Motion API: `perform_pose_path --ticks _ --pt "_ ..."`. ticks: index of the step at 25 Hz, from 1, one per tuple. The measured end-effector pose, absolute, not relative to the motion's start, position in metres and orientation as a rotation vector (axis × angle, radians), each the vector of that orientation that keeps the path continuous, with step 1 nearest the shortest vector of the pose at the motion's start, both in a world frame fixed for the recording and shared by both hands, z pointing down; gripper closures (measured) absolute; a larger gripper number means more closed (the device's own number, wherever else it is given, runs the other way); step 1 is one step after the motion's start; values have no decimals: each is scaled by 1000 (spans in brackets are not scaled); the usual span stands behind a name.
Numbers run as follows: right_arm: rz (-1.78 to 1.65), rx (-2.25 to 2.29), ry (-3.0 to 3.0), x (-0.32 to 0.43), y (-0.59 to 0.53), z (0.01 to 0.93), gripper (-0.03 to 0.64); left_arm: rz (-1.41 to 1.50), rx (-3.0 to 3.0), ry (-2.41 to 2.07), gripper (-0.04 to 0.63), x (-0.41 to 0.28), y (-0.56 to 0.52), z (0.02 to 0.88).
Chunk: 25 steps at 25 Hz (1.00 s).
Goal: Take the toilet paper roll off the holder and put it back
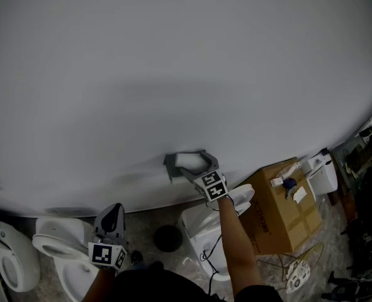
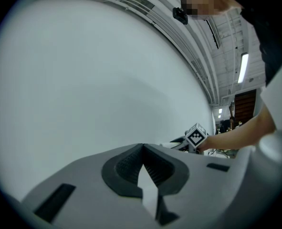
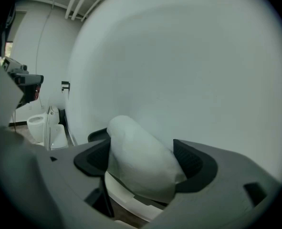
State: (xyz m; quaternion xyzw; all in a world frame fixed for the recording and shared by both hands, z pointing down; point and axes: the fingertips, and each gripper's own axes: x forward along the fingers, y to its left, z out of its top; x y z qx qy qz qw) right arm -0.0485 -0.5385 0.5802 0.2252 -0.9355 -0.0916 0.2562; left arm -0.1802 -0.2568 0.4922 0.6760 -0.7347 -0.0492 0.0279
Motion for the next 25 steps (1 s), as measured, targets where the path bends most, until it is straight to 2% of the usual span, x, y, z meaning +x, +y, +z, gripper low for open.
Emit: perform_pose_path --ticks 7,25 --pt "-291 629 -2526 -49 -533 578 238 -154 2094 -2268 592 -180 -255 491" --pt "-296 666 -2528 -44 -522 563 241 -158 2104 -2271 592 -182 -247 487"
